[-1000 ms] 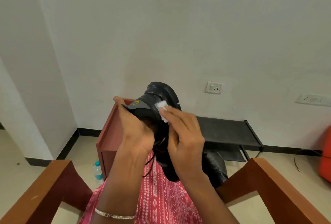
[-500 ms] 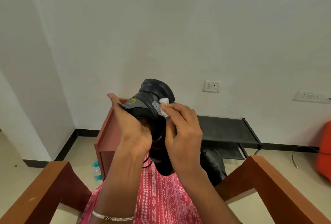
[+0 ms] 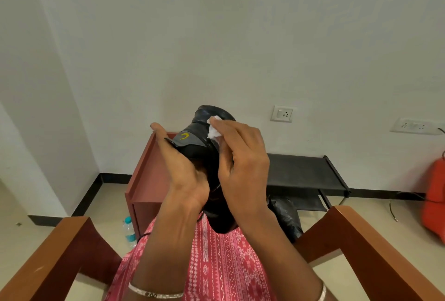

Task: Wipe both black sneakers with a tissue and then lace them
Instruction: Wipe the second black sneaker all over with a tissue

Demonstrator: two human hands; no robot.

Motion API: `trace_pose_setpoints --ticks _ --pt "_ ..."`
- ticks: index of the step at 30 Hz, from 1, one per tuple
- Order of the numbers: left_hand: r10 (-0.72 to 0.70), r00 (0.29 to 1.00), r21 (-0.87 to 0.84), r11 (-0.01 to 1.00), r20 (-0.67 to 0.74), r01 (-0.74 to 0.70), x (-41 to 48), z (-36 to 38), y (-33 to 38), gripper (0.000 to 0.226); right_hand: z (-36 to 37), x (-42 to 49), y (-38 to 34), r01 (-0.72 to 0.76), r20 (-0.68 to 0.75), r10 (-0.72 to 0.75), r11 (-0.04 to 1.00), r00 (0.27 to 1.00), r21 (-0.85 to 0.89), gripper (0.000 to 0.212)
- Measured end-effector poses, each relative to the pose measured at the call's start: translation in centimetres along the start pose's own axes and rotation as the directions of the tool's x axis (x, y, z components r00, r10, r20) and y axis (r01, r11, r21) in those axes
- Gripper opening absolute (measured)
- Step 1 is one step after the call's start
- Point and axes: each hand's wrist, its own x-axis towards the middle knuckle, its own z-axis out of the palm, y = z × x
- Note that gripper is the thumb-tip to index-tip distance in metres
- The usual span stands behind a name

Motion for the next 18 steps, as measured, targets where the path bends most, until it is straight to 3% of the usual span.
trace_pose_setpoints --ticks 7,13,18 --pt "0.040 0.994 0.001 0.999 -0.104 -0.040 0.5 -0.4 0.8 0.080 -0.5 -6.1 2.6 -0.057 0.012 0.057 0.998 0.998 0.005 0.027" --pt "0.000 0.996 0.021 1.000 -0.086 0.002 -0.2 0.5 0.0 0.081 -0.5 -0.5 1.9 -0.033 -0.078 0.032 0.999 0.996 -0.016 0.028" --pt "0.012 0.995 0.002 1.000 -0.102 -0.012 -0.2 0.1 0.5 0.080 -0.4 0.2 2.5 0.039 -0.038 -0.039 0.999 0.999 0.000 0.033"
